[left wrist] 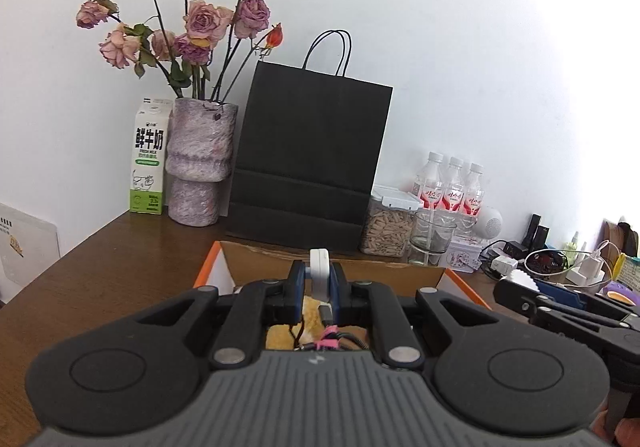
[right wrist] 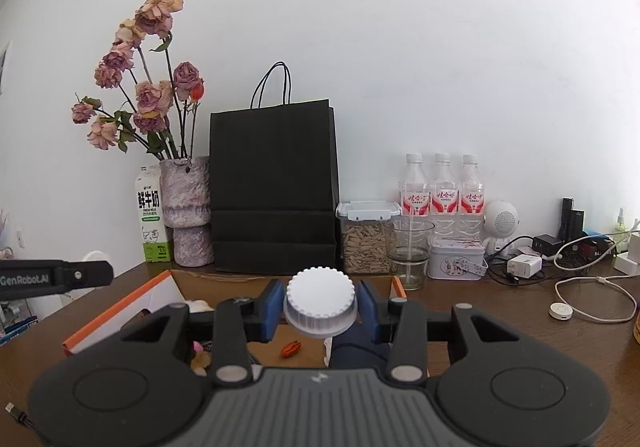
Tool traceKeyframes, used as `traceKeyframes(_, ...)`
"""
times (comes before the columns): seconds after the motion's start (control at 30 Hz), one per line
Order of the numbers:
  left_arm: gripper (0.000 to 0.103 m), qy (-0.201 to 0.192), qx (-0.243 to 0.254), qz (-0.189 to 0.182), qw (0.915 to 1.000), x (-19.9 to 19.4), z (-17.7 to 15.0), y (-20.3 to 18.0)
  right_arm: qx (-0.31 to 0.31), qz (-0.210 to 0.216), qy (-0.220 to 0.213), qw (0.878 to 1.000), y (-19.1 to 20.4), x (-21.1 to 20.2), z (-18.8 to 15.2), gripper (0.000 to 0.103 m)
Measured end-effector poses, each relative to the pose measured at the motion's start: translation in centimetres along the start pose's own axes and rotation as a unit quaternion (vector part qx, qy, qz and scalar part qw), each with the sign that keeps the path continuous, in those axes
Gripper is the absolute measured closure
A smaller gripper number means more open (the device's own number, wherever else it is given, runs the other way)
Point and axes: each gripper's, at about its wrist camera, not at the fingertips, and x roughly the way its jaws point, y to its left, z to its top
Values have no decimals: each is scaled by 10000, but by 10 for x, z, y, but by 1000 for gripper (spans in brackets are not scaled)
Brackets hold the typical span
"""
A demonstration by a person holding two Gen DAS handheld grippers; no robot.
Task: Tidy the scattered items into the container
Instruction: 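Carry the white plug with the left tool while the right tool carries the cap into the box, then open both tools over the box releasing the plug and the cap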
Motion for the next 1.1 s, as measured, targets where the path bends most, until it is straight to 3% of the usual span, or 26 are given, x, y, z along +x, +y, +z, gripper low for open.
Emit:
traceKeyframes(0.2,90,31,-16,31,10000,40,-9,-13,283,-17,215,9994,-2,49,-8,64)
traceKeyframes(0.37,90,208,190,173,9995,61,-17,-11,159,32,504,9986,-6,72,-26,64)
traceKeyframes(0.63,90,564,243,320,9976,81,-31,-7,-120,87,538,9984,3,73,-34,64)
traceKeyframes(0.93,88,471,500,428,9967,76,-41,-12,-102,69,603,9981,3,71,-38,62)
traceKeyframes(0.97,84,443,535,458,9965,74,-41,-13,-87,33,591,9982,2,69,-38,53)
traceKeyframes(1.0,71,417,553,466,9965,72,-41,-14,-86,-8,551,9984,2,66,-38,38)
traceKeyframes(1.03,52,353,554,480,9967,69,-41,-16,-89,-47,487,9988,2,63,-38,31)
traceKeyframes(1.07,41,265,556,504,9968,65,-40,-16,-93,-80,406,9991,2,60,-37,18)
traceKeyframes(1.1,27,142,558,625,9964,61,-39,-17,-79,-128,319,9994,1,56,-36,16)
